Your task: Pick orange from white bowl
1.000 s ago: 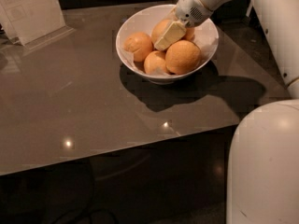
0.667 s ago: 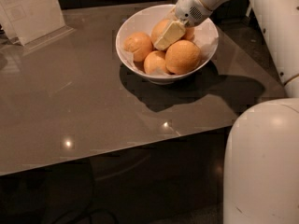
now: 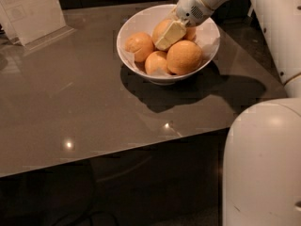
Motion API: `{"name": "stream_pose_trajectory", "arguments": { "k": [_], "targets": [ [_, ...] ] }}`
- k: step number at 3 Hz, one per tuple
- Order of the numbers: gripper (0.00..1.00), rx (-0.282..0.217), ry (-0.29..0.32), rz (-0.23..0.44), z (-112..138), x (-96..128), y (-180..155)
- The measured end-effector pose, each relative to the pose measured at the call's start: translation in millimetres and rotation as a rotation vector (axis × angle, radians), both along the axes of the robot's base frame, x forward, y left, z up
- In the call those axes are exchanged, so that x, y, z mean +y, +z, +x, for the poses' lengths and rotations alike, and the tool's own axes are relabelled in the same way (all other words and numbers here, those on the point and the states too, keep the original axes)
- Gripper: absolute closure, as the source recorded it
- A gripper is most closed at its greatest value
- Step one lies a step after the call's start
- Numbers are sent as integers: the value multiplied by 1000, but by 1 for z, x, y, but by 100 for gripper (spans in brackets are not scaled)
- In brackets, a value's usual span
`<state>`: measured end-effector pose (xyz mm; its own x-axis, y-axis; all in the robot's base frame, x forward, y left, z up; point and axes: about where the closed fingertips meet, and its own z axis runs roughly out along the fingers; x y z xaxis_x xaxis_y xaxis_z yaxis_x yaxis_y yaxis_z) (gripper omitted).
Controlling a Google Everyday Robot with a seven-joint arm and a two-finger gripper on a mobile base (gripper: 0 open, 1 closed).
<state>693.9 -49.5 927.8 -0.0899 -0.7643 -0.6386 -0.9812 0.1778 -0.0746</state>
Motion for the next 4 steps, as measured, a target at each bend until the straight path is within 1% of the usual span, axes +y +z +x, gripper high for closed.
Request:
{"name": "stream_pose_trajectory", "arguments": {
  "k": [1,2,3,4],
  "targets": [
    [100,0,0,0,0,0,2],
    [100,-88,11,101,-5,-9,26],
    [100,-207,46,251,-26,-24,70],
    [100,-266,87,379,-61,-41,101]
  ]
}}
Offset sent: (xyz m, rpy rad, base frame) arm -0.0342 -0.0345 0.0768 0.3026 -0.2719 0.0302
